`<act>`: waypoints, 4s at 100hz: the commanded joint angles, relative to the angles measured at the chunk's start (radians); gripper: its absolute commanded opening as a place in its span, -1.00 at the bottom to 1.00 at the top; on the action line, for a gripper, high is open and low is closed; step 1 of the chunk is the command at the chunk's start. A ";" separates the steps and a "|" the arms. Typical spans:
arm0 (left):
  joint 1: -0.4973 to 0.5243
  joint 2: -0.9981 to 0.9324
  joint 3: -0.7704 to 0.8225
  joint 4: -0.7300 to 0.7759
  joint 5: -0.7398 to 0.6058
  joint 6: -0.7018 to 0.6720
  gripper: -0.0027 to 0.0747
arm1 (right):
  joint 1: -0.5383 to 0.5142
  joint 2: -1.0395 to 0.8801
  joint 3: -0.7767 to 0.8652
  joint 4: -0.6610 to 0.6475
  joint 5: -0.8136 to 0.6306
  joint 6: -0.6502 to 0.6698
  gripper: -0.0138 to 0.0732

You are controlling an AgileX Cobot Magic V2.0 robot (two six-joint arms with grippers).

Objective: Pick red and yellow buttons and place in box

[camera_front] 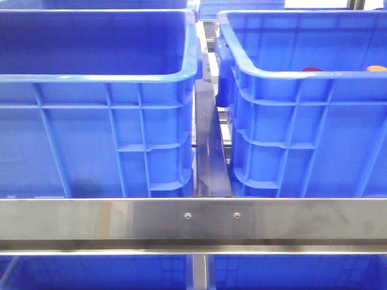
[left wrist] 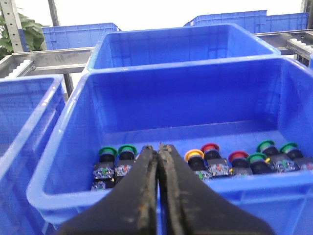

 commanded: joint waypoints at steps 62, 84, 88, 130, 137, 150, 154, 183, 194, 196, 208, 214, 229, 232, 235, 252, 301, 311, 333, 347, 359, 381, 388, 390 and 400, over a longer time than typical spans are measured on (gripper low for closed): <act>0.095 -0.155 0.300 -0.062 -0.324 0.001 -0.98 | -0.004 -0.002 -0.024 0.049 0.020 -0.008 -0.84; 0.095 -0.161 0.347 -0.080 -0.351 0.002 -0.98 | -0.004 -0.002 -0.024 0.049 0.020 -0.008 -0.84; 0.095 -0.161 0.347 -0.080 -0.349 0.002 -0.98 | -0.004 -0.002 -0.024 0.049 0.020 -0.008 -0.84; 0.095 -0.161 0.347 -0.081 -0.345 0.003 -0.98 | -0.004 -0.002 -0.024 0.049 0.020 -0.008 -0.84; 0.095 -0.161 0.347 -0.081 -0.345 0.003 -0.98 | -0.004 -0.002 -0.024 0.049 0.020 -0.008 -0.84; 0.095 -0.161 0.347 -0.081 -0.345 0.003 -0.98 | -0.004 -0.002 -0.024 0.049 0.020 -0.008 -0.84; 0.095 -0.161 0.347 -0.081 -0.345 0.003 -0.98 | -0.004 -0.002 -0.024 0.049 0.020 -0.008 -0.84; 0.095 -0.161 0.347 -0.081 -0.345 0.003 -0.98 | -0.004 -0.002 -0.024 0.049 0.020 -0.008 -0.84; 0.095 -0.161 0.347 -0.081 -0.345 0.003 -0.98 | -0.004 -0.002 -0.024 0.049 0.020 -0.008 -0.84; 0.095 -0.161 0.347 -0.081 -0.345 0.003 -0.98 | -0.004 -0.002 -0.024 0.049 0.020 -0.008 -0.84; 0.095 -0.161 0.347 -0.081 -0.345 0.003 -0.98 | -0.004 -0.002 -0.024 0.049 0.020 -0.008 -0.84; 0.095 -0.161 0.347 -0.081 -0.345 0.003 -0.98 | -0.004 -0.002 -0.024 0.049 0.020 -0.008 -0.84; 0.095 -0.161 0.347 -0.081 -0.345 0.003 -0.98 | -0.004 -0.002 -0.024 0.048 0.012 -0.008 -0.84; 0.095 -0.161 0.347 -0.081 -0.345 0.003 -0.98 | -0.004 -0.002 -0.024 0.046 0.006 -0.008 -0.84; 0.095 -0.161 0.347 -0.081 -0.345 0.003 -0.98 | -0.004 -0.002 -0.024 0.037 0.006 -0.006 -0.84; 0.095 -0.161 0.347 -0.081 -0.345 0.003 -0.98 | -0.004 -0.002 -0.029 -0.217 0.029 0.198 -0.84; 0.095 -0.161 0.347 -0.081 -0.345 0.003 -0.98 | 0.017 -0.076 -0.027 -1.418 -0.089 1.442 -0.84; 0.095 -0.161 0.347 -0.081 -0.345 0.003 -0.98 | 0.081 -0.100 -0.017 -1.580 -0.122 1.592 -0.84; 0.095 -0.161 0.347 -0.081 -0.345 0.003 -0.98 | 0.209 -0.182 0.082 -1.778 -0.277 1.755 -0.84; 0.095 -0.161 0.347 -0.081 -0.345 0.003 -0.98 | 0.217 -0.252 0.161 -1.781 -0.315 1.774 -0.84; 0.095 -0.161 0.347 -0.081 -0.345 0.003 -0.98 | 0.215 -0.326 0.226 -1.780 -0.315 1.774 -0.84; 0.095 -0.161 0.347 -0.081 -0.345 0.003 -0.98 | 0.215 -0.472 0.347 -1.773 -0.320 1.774 -0.84; 0.095 -0.161 0.347 -0.081 -0.345 0.003 -0.98 | 0.214 -0.516 0.381 -1.767 -0.320 1.774 -0.84; 0.095 -0.161 0.347 -0.081 -0.345 0.003 -0.98 | 0.212 -0.519 0.388 -1.766 -0.322 1.774 -0.84; 0.095 -0.161 0.347 -0.081 -0.345 0.003 -0.98 | 0.211 -0.515 0.427 -1.750 -0.329 1.777 -0.84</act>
